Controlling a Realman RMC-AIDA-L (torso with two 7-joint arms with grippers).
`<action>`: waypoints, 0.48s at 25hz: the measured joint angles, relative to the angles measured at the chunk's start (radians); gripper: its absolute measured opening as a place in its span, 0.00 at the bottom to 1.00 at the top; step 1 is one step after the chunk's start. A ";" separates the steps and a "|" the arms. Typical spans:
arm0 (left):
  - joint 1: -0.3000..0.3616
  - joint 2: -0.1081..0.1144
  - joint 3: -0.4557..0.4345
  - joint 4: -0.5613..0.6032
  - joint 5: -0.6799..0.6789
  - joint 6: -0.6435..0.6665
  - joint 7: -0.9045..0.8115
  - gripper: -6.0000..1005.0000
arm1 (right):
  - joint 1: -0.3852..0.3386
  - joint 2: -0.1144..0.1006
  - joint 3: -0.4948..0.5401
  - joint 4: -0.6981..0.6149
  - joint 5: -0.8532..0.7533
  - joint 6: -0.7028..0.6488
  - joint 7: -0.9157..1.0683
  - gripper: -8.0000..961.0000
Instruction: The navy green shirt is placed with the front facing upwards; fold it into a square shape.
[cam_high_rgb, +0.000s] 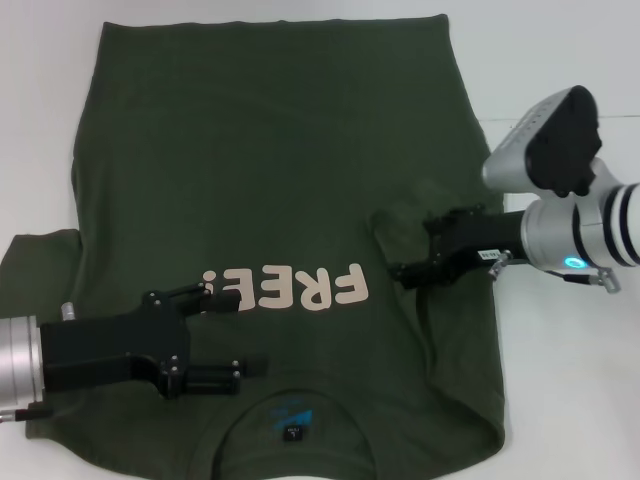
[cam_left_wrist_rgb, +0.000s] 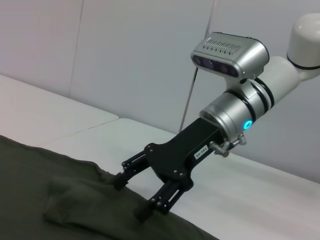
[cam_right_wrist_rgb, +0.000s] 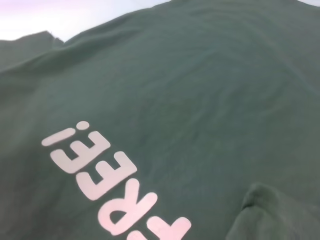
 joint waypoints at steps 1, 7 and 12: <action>0.000 0.000 0.000 0.000 0.000 0.000 -0.001 0.93 | -0.014 -0.001 0.002 -0.018 0.005 -0.012 0.012 0.96; 0.002 -0.002 0.000 0.000 0.000 0.007 -0.013 0.93 | -0.077 -0.008 0.044 -0.135 0.055 -0.134 0.166 0.96; 0.005 -0.002 0.002 0.000 0.005 0.014 -0.027 0.93 | -0.055 -0.014 0.179 -0.179 0.049 -0.321 0.345 0.96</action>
